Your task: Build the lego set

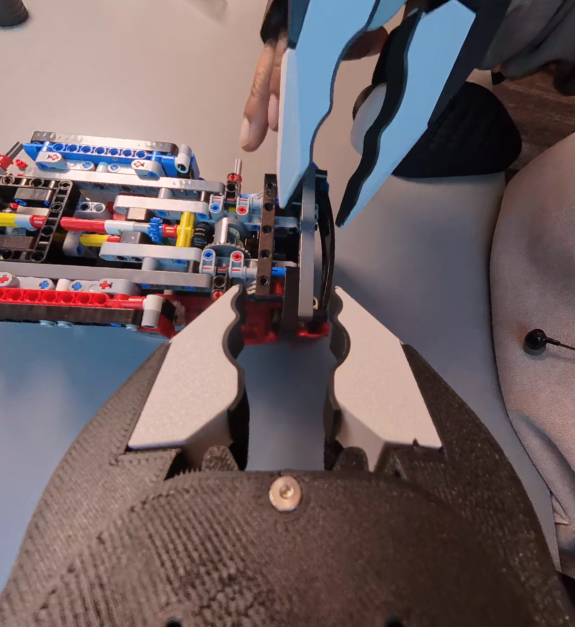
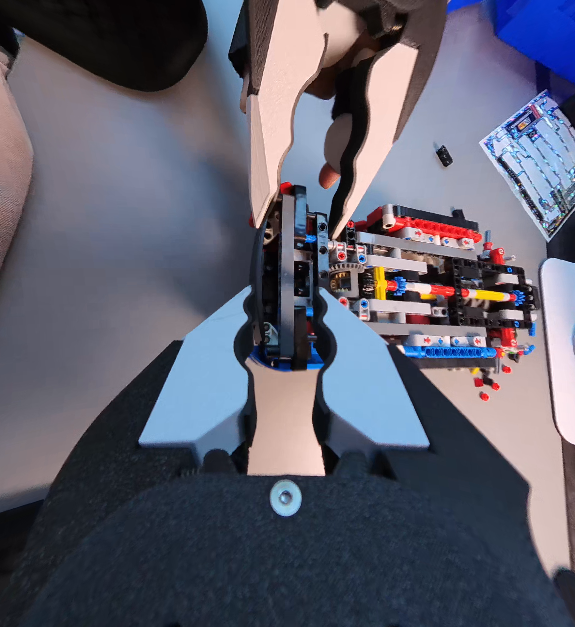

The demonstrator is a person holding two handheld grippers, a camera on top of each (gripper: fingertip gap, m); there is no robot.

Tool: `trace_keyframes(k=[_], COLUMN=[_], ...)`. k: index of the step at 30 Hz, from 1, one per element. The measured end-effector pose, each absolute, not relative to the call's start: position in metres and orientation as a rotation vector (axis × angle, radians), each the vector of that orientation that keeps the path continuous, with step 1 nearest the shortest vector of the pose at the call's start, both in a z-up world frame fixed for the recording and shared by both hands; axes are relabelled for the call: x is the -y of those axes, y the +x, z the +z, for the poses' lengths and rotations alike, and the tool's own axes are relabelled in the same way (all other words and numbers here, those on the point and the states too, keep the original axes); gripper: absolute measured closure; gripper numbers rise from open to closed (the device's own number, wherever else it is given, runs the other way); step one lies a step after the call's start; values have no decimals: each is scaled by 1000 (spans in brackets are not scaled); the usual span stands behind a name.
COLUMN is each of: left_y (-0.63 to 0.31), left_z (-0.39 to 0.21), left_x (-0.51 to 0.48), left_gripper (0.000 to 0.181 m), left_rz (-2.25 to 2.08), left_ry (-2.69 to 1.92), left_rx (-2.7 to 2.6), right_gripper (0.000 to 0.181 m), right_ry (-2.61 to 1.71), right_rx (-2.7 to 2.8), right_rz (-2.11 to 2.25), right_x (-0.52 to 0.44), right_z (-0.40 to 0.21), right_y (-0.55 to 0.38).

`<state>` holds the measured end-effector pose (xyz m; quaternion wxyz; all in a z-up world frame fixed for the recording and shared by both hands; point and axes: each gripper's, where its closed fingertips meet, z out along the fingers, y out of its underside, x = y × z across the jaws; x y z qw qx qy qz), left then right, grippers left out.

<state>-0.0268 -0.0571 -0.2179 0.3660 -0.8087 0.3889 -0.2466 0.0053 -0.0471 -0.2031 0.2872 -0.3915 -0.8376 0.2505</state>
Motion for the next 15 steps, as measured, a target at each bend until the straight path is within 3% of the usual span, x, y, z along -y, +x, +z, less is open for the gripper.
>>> trace_keyframes(k=[1, 15], left_y=[-27, -27], left_z=[-218, -221], left_x=[57, 59], left_gripper=[134, 135], left_rz=[-629, -611], left_ry=[-2079, -2076], left_rx=[-1002, -1016], right_gripper=[152, 148], right_ry=[-1063, -1292], right_rx=[2212, 2189], right_rz=[712, 908], right_x=[44, 26], right_z=[-197, -220], right_y=[7, 12])
